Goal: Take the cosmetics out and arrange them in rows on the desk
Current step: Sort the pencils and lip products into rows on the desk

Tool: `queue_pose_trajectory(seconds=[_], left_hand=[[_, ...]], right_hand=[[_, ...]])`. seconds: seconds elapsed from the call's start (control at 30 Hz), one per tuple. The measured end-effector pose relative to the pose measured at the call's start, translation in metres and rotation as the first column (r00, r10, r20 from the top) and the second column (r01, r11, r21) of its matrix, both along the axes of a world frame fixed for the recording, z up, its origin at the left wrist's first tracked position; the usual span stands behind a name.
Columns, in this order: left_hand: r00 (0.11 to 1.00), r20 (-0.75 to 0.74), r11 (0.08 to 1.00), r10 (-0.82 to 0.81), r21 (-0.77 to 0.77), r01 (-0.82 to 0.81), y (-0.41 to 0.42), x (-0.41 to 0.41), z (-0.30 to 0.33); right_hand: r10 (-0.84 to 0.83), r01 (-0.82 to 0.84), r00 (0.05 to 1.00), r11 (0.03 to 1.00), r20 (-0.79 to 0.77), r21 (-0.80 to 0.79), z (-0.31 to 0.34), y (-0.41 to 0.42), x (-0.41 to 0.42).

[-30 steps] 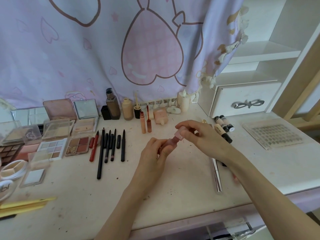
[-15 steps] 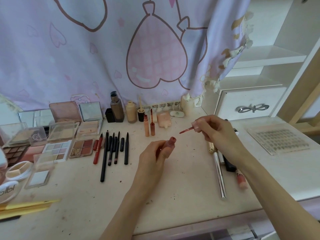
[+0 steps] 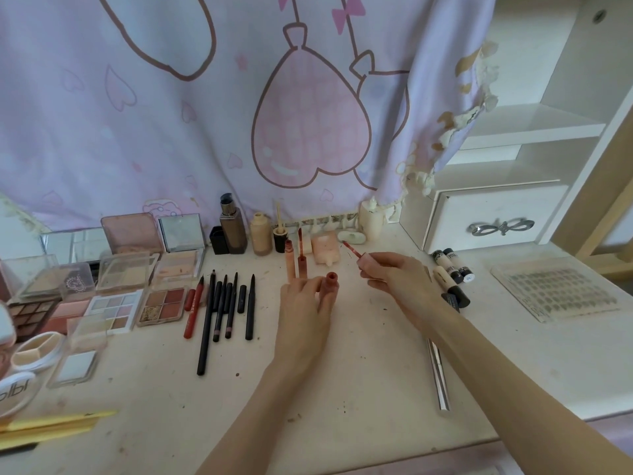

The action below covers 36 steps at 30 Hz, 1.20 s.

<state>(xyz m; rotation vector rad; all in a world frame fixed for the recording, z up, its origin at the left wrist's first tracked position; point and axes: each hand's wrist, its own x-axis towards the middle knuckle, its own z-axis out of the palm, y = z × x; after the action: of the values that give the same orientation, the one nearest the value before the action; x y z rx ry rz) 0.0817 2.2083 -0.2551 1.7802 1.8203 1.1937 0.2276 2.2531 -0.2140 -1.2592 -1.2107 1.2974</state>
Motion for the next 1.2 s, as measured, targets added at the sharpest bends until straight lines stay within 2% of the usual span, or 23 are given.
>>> queue_pose_trajectory(seconds=[0.27,0.47,0.63,1.0,1.2], left_hand=[[0.989,0.120,0.996,0.085,-0.030,-0.082,0.027,0.018,0.000],[0.990,0.015,0.990,0.138,-0.021,-0.137,0.038,0.023,0.003],[0.984,-0.029,0.984,0.175,0.001,-0.176,0.042,0.024,-0.001],[0.980,-0.026,0.981,0.196,0.011,-0.196,0.041,0.023,0.001],[0.978,0.077,0.981,0.192,-0.021,-0.191,0.034,0.022,0.004]], right_hand=[[-0.076,0.030,0.949,0.988,0.307,0.153,-0.015,0.020,-0.003],[0.017,-0.134,0.853,0.973,0.522,0.187,-0.022,0.031,-0.001],[0.082,-0.237,0.784,0.956,0.615,0.174,-0.020,0.037,-0.003],[0.047,-0.237,0.769,0.948,0.638,0.215,-0.018,0.037,-0.008],[0.025,-0.149,0.810,0.975,0.586,0.163,-0.009,0.027,-0.001]])
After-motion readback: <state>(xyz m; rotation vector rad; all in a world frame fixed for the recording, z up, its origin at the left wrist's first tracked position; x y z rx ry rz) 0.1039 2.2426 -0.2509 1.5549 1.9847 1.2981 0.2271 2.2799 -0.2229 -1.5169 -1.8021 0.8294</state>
